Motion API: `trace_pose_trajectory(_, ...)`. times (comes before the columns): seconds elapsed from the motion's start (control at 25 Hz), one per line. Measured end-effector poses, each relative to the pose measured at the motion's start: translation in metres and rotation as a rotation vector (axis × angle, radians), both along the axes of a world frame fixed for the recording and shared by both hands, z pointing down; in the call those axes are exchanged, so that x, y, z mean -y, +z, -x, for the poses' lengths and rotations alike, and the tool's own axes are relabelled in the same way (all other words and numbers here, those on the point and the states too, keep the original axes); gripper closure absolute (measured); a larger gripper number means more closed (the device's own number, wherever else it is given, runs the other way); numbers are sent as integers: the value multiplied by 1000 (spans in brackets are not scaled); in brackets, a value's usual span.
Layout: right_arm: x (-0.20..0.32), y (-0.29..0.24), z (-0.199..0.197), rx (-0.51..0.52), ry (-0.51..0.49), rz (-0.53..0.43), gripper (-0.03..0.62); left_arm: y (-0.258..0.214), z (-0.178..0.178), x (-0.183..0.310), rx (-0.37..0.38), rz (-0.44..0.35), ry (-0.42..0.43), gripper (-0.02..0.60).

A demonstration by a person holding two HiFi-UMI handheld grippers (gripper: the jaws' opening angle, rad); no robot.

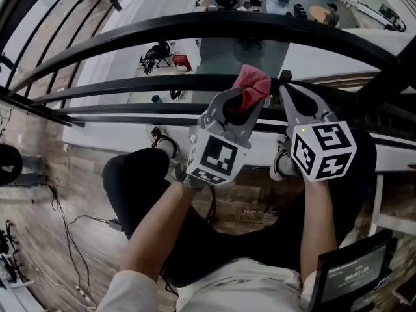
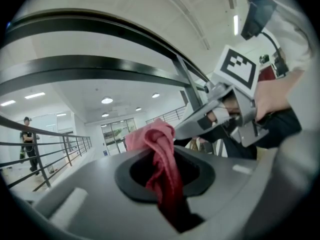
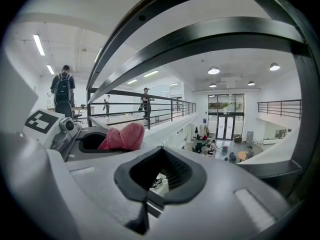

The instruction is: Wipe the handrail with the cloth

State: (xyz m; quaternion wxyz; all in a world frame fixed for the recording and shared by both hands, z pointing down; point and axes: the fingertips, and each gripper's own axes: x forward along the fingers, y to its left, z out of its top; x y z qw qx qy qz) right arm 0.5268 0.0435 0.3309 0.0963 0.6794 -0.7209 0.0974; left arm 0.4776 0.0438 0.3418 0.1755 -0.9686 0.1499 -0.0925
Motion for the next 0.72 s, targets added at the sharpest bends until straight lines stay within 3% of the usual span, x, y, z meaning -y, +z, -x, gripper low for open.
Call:
trace_pose_trajectory(0.24,0,-6,-7,-9,-8,-11,592,3,-14,-4,9,17,26,512)
trace_pose_trajectory(0.72,-17,-12,-50,-2,69,-27,592,-4,-46,-17,-14,9,62,512)
